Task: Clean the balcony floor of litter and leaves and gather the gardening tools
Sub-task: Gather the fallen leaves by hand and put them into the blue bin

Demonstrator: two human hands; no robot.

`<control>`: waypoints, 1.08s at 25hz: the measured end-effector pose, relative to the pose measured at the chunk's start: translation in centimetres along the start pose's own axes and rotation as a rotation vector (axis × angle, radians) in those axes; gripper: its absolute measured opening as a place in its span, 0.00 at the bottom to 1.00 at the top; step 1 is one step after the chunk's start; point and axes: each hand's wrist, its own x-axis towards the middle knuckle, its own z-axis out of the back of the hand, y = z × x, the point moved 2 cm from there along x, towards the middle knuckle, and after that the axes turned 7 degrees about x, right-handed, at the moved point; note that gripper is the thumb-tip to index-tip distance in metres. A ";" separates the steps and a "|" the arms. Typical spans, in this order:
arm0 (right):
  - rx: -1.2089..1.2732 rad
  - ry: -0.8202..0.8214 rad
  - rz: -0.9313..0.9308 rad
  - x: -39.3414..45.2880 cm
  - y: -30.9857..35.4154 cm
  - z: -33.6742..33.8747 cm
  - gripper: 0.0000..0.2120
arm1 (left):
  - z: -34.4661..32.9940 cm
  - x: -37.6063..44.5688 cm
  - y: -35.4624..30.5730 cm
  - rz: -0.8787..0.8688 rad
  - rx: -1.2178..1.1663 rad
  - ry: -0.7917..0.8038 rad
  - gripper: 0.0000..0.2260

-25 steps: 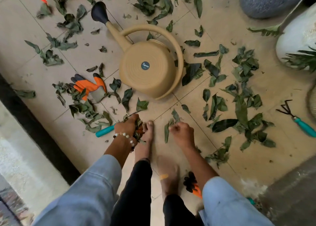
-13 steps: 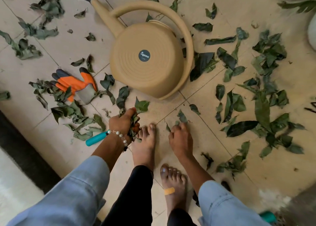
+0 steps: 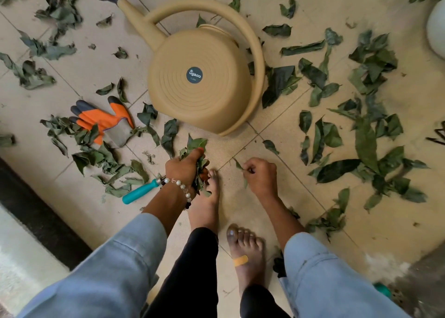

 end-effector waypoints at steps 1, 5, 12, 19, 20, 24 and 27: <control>0.341 -0.006 -0.199 -0.6 0.6 1.1 0.14 | -0.2 -1.0 -0.2 0.011 -0.026 0.008 0.12; 1.219 0.083 -0.486 -5.2 7.3 5.5 0.16 | -0.6 -7.2 -1.8 0.076 -0.203 0.060 0.09; 1.774 0.070 -0.608 -16.6 26.5 15.8 0.17 | 1.2 -25.6 -9.4 0.061 -0.685 0.192 0.12; 1.639 0.255 -0.309 -27.7 47.0 27.2 0.16 | 10.3 -44.0 -18.2 -0.218 -0.776 0.093 0.11; 1.575 0.272 -0.257 -28.6 48.7 27.5 0.15 | 11.6 -45.6 -19.0 -0.264 -0.740 0.044 0.14; 1.331 0.350 -0.121 -32.6 55.2 26.3 0.12 | 17.6 -51.5 -22.1 -0.433 -0.568 -0.125 0.27; 1.301 0.371 -0.107 -33.7 59.1 23.7 0.16 | 22.0 -53.3 -23.9 -0.466 -0.573 -0.116 0.14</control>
